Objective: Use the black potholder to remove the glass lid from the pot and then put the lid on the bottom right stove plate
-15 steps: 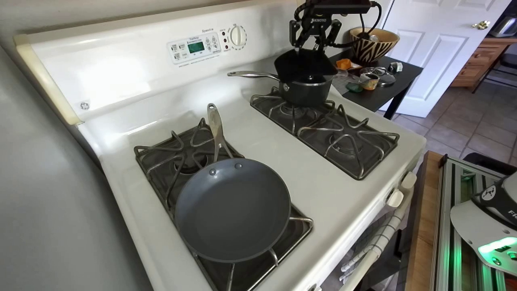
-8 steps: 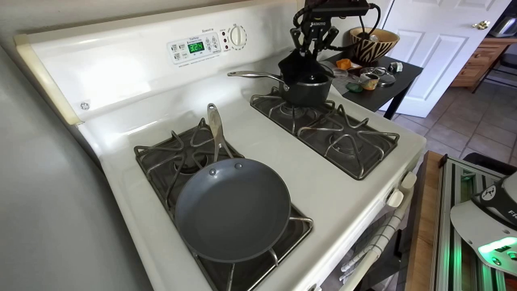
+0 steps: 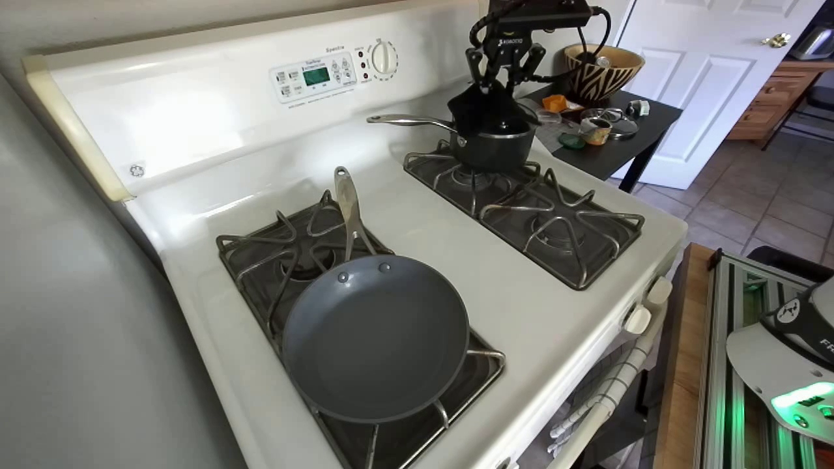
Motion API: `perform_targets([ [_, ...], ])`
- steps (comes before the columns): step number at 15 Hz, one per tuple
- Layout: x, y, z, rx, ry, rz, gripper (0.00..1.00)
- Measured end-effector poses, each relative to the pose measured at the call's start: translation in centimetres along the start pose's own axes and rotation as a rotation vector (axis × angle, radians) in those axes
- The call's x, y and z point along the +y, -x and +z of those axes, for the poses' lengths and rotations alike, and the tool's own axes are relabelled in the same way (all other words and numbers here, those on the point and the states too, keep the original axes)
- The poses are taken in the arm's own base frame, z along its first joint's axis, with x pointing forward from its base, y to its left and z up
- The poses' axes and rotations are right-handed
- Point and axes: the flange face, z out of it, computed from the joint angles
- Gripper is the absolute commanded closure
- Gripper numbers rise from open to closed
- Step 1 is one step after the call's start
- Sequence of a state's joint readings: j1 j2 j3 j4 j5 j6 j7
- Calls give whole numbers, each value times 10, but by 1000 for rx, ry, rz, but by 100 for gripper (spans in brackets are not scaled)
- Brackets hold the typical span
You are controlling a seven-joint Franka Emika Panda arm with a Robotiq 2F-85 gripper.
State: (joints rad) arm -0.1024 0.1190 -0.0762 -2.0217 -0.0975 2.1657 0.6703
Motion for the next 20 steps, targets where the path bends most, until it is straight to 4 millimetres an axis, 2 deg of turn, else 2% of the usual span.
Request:
perform_targets([
  [2,-2,-1,0,-3,8,2,95],
  [10,-5,-4,1,-22,27,7,95],
  [11,-5,-4,1,-24,29,7,88],
  [12,-5,-5,1,-26,31,7,88],
  [13,-6,-5,1,-27,33,7,88],
  [14,-6,-5,1,-28,33,6,94],
  [15,-6,-6,1,-30,33,1,95],
  [20,-2,-12,1,-75,11,-57,95],
])
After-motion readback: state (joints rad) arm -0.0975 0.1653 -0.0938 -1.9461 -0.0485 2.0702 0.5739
